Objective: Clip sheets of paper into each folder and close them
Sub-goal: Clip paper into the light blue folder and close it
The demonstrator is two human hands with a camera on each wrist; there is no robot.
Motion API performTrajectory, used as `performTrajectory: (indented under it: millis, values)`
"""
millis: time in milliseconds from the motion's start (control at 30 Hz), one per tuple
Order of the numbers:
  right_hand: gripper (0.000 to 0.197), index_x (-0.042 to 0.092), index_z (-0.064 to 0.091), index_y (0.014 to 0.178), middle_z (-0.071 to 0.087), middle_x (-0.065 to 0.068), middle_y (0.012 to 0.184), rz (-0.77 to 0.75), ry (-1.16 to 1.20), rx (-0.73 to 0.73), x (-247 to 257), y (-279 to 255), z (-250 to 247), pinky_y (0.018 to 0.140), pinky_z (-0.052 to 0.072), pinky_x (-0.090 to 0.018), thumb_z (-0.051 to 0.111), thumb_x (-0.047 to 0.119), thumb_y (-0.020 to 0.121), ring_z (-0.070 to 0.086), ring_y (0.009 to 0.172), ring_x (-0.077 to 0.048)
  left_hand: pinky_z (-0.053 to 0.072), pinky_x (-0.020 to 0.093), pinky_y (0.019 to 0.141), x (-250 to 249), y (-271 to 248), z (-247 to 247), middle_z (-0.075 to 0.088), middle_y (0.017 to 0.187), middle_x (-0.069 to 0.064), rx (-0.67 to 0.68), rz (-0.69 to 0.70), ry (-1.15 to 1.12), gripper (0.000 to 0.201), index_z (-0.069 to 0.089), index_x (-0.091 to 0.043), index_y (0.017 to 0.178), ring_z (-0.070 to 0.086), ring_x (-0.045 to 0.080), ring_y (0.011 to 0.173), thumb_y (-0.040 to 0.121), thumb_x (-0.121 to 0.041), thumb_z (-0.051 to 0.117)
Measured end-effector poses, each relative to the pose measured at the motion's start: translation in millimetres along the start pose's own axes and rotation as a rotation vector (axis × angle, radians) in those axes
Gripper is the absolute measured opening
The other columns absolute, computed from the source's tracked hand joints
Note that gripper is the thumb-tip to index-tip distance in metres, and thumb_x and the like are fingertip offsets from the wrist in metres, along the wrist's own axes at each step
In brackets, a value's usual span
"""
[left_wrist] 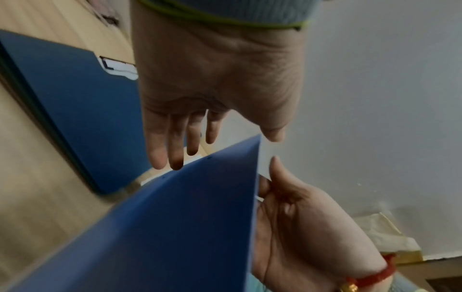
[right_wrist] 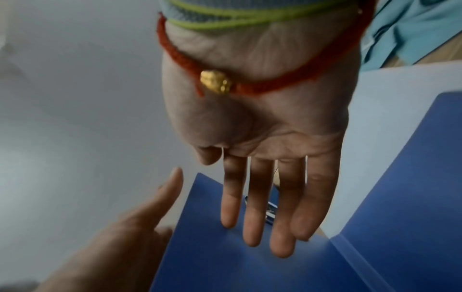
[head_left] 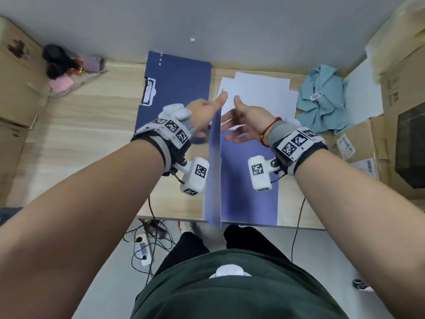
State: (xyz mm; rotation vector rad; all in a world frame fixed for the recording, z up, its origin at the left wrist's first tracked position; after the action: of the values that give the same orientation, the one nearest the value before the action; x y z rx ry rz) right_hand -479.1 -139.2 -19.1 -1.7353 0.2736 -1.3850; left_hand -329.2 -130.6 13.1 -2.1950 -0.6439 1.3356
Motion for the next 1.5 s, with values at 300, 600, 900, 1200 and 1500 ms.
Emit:
performTrajectory:
  millis: [300, 600, 900, 1200, 1500]
  values:
    - [0.031, 0.012, 0.066, 0.111, 0.068, -0.007, 0.112, 0.116, -0.128, -0.061, -32, 32, 50, 0.079, 0.056, -0.033, 0.051, 0.035, 0.096, 0.065, 0.086, -0.025, 0.046, 0.039, 0.095, 42, 30, -97, 0.060, 0.128, 0.016, -0.229, 0.050, 0.464, 0.051, 0.046, -0.007, 0.137, 0.058, 0.036, 0.116, 0.087, -0.009, 0.058]
    - [0.022, 0.008, 0.058, 0.098, 0.057, -0.013, 0.096, 0.372, -0.446, -0.179, -122, 52, 23, 0.065, 0.045, -0.032, 0.056, 0.030, 0.093, 0.053, 0.081, -0.027, 0.042, 0.039, 0.086, 124, 49, -134, 0.050, 0.130, 0.018, -0.539, -0.129, 0.660, 0.050, 0.040, -0.011, 0.136, 0.051, 0.034, 0.117, 0.090, 0.001, 0.054]
    - [0.042, 0.013, 0.067, 0.080, 0.061, -0.007, 0.079, 0.335, -0.792, -0.092, -147, 55, 53, 0.075, 0.052, -0.035, 0.069, 0.054, 0.076, 0.057, 0.077, -0.025, 0.053, 0.036, 0.087, 147, 54, -16, 0.064, 0.108, -0.004, 0.133, -0.009, 0.888, 0.029, 0.053, -0.034, 0.088, 0.063, 0.022, 0.090, 0.077, -0.009, 0.063]
    - [0.089, 0.025, 0.055, 0.111, 0.040, -0.004, 0.123, 0.304, -0.983, -0.240, -152, 51, 60, 0.097, 0.044, -0.046, 0.072, 0.080, 0.043, 0.042, 0.118, -0.028, 0.046, 0.028, 0.070, 177, 52, 40, 0.062, 0.114, 0.003, 0.340, 0.063, 0.928, 0.032, 0.061, -0.021, 0.114, 0.059, 0.023, 0.089, 0.083, -0.017, 0.068]
    - [0.089, 0.023, 0.049, 0.113, 0.039, -0.005, 0.119, 0.364, -1.074, -0.229, -158, 57, 64, 0.091, 0.048, -0.046, 0.076, 0.073, 0.045, 0.043, 0.109, -0.027, 0.035, 0.028, 0.063, 185, 51, 48, 0.050, 0.116, 0.002, 0.333, 0.065, 1.024, 0.037, 0.052, -0.023, 0.108, 0.052, 0.024, 0.082, 0.080, -0.022, 0.075]
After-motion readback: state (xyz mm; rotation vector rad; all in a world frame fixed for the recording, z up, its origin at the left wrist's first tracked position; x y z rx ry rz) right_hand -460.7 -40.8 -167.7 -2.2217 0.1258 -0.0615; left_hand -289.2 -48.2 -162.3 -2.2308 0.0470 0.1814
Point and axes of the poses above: each hand's wrist, its own y-axis towards the middle knuckle, its own z-axis out of the palm, x = y × z, the point moved 8 cm from there along y, towards the middle knuckle
